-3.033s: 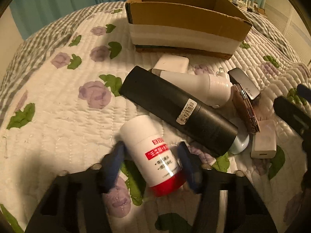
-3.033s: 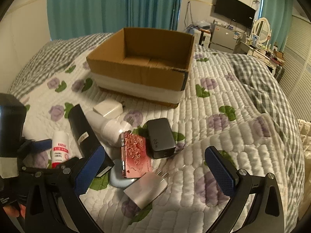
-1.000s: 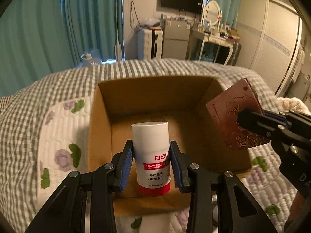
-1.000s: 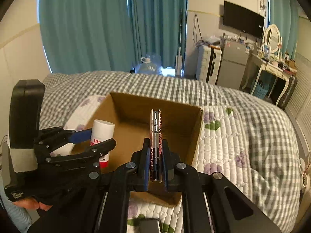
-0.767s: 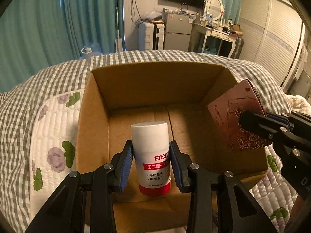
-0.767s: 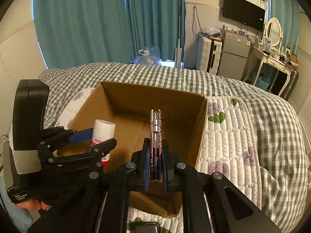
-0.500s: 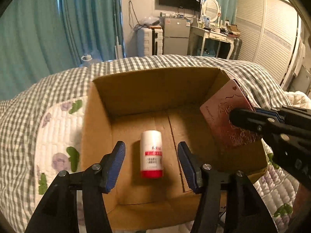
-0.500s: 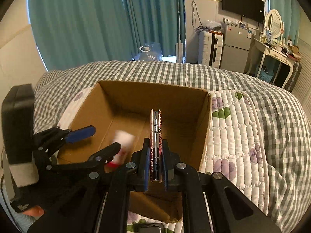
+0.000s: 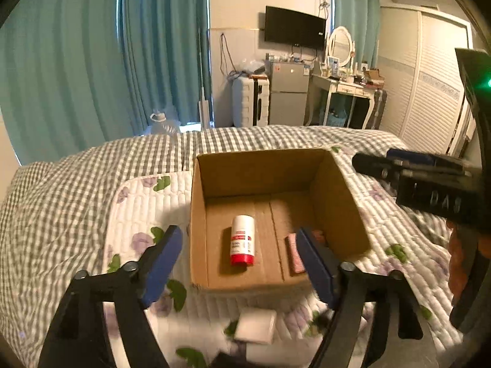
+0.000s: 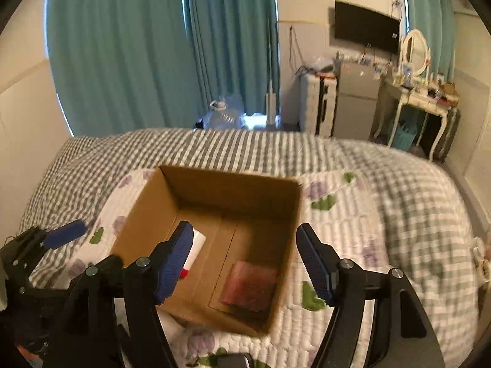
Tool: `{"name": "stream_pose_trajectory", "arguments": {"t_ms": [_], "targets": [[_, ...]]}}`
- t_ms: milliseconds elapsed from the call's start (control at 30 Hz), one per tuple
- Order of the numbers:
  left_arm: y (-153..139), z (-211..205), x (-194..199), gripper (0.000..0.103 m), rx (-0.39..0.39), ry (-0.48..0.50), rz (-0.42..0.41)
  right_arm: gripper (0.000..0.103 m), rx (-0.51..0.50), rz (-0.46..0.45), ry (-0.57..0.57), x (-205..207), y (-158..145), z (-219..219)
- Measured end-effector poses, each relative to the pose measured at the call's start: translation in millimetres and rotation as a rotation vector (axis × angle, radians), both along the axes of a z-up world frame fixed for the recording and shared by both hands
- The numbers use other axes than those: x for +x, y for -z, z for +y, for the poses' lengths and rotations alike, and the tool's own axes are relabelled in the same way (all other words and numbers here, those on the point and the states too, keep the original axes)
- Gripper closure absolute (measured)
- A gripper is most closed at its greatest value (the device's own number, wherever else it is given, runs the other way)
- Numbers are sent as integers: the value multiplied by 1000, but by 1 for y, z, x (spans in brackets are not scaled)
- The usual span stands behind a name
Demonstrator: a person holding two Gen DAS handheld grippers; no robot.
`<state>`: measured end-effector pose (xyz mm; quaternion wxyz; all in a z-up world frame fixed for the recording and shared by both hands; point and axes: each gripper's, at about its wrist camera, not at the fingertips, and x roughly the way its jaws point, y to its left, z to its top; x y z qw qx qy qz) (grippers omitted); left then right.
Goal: Organize rigid objects
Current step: 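Carry both items over the cardboard box and open both tools to drop them, then grasp the black charger with the right tool while the left grasps the black cylinder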
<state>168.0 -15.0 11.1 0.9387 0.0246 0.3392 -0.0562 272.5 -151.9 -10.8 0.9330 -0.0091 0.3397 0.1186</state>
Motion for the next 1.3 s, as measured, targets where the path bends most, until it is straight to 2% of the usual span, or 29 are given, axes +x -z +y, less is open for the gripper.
{"name": "stream_pose_trajectory", "arguments": {"t_ms": [67,167,333,433,567,633,700,833,900,1033,1167,1300], "targets": [[-7,0,-18,15,6,-4,-9,31,-17,-19,6,-17,-16,-2],[-15,0,-45,12,32,-27,-23,23,-29,-29,6,-47,-35,-8],[-9,4,-80,11,17,-82,-11,21,-50,-15,-18,-101,-34,-9],[5,10,-94,11,7,-114,7,21,-67,11,-41,-125,-16,-7],[36,14,-103,11,2,-163,63,21,-90,70,-67,-140,24,-4],[54,17,-103,11,-10,-194,102,21,-105,104,-78,-139,46,-3],[68,18,-100,11,16,-236,136,21,-144,140,-80,-134,72,1],[94,16,-96,11,14,-249,199,21,-173,248,-79,-116,114,3],[104,14,-95,11,13,-254,223,26,-163,294,-74,-106,126,1],[114,13,-92,11,-40,-266,268,30,-153,359,-86,-92,143,4],[116,11,-90,11,-66,-282,287,36,-208,409,-111,-78,161,18],[119,4,-89,11,-78,-279,311,59,-226,454,-124,-69,176,24]]}}
